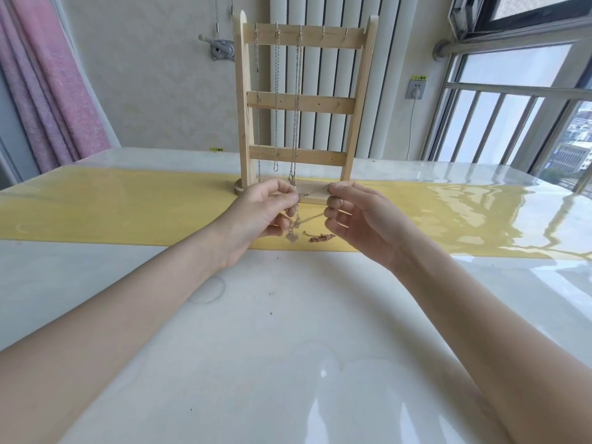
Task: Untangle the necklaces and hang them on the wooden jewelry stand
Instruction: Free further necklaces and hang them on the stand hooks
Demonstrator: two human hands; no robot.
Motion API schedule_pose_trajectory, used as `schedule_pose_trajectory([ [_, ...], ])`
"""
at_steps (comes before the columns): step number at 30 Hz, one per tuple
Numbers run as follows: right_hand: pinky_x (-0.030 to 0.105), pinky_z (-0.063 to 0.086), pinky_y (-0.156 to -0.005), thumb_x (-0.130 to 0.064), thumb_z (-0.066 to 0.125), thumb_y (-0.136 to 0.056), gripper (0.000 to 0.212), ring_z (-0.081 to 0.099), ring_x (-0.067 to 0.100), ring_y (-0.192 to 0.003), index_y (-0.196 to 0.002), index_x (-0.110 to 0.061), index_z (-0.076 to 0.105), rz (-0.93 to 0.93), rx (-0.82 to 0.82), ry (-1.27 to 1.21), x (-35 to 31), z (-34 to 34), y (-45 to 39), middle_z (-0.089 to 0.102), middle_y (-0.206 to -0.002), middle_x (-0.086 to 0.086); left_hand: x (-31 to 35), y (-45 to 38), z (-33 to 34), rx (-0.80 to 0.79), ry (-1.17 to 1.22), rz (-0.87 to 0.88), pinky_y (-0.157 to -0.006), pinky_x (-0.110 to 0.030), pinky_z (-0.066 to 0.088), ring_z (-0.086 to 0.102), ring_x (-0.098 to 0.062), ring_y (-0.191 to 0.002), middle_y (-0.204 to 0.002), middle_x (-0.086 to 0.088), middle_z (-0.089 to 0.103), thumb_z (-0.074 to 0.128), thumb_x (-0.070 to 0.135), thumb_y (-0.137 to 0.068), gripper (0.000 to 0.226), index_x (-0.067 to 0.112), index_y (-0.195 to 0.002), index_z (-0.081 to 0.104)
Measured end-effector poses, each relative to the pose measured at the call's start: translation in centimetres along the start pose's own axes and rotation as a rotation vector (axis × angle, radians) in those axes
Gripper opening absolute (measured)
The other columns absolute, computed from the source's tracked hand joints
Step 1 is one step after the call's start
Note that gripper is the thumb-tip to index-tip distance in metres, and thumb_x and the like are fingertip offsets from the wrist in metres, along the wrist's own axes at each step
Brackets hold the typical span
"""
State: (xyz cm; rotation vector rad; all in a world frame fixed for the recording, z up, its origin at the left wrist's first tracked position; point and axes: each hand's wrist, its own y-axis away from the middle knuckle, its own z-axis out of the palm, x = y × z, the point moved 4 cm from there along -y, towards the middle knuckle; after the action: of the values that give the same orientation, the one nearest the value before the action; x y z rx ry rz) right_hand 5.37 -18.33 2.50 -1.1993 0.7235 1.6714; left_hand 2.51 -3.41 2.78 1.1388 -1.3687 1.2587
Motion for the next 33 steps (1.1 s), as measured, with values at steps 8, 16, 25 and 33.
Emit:
schedule_pose_trajectory([
  [8, 0.021, 0.043, -0.056, -0.010, 0.058, -0.092, 0.018, 0.035, 0.012, -0.053, -0.076, -0.016, 0.051, -0.194, 0.018, 0.034, -0.7, 0.6, 0.4, 0.034, -0.054, -0.005, 0.6, 0.2, 0.6, 0.004, -0.361, 0.213, -0.054, -0.016, 0.044, 0.047, -0.005, -0.049, -0.068, 0.003, 0.048, 0.049, 0.015, -0.097, 0.014, 0.019, -0.083, 0.050],
  [16, 0.020, 0.018, -0.047, -0.011, 0.057, -0.094, 0.023, 0.014, 0.015, -0.056, -0.073, -0.019, 0.050, -0.261, 0.035, 0.147, -0.8, 1.1, 0.8, 0.020, -0.054, -0.006, -0.4, 0.5, 1.3, -0.034, -0.217, 0.016, -0.044, -0.018, 0.036, 0.047, -0.009, -0.062, -0.084, 0.007, 0.048, 0.050, 0.026, -0.097, 0.009, 0.027, -0.088, 0.053],
  [25, 0.016, 0.025, -0.041, -0.015, 0.064, -0.090, 0.017, 0.027, 0.007, -0.044, -0.075, -0.010, 0.057, -0.265, 0.079, 0.515, -0.9, 0.4, 0.6, 0.037, -0.053, -0.005, 0.3, 0.2, -1.0, 0.151, -0.147, 0.015, -0.038, -0.015, 0.029, 0.036, -0.007, -0.049, -0.071, 0.004, 0.047, 0.053, 0.015, -0.093, 0.016, 0.020, -0.078, 0.054],
  [33, 0.031, 0.053, -0.074, -0.014, 0.064, -0.090, 0.016, 0.059, 0.013, -0.079, -0.099, -0.003, 0.070, -0.118, -0.059, 0.650, 0.5, 0.5, 0.3, 0.071, -0.088, 0.007, 0.7, 0.7, -0.3, 0.050, -0.092, 0.044, -0.044, -0.016, 0.040, 0.054, -0.006, -0.055, -0.071, 0.002, 0.057, 0.055, 0.012, -0.093, 0.013, 0.013, -0.080, 0.057],
])
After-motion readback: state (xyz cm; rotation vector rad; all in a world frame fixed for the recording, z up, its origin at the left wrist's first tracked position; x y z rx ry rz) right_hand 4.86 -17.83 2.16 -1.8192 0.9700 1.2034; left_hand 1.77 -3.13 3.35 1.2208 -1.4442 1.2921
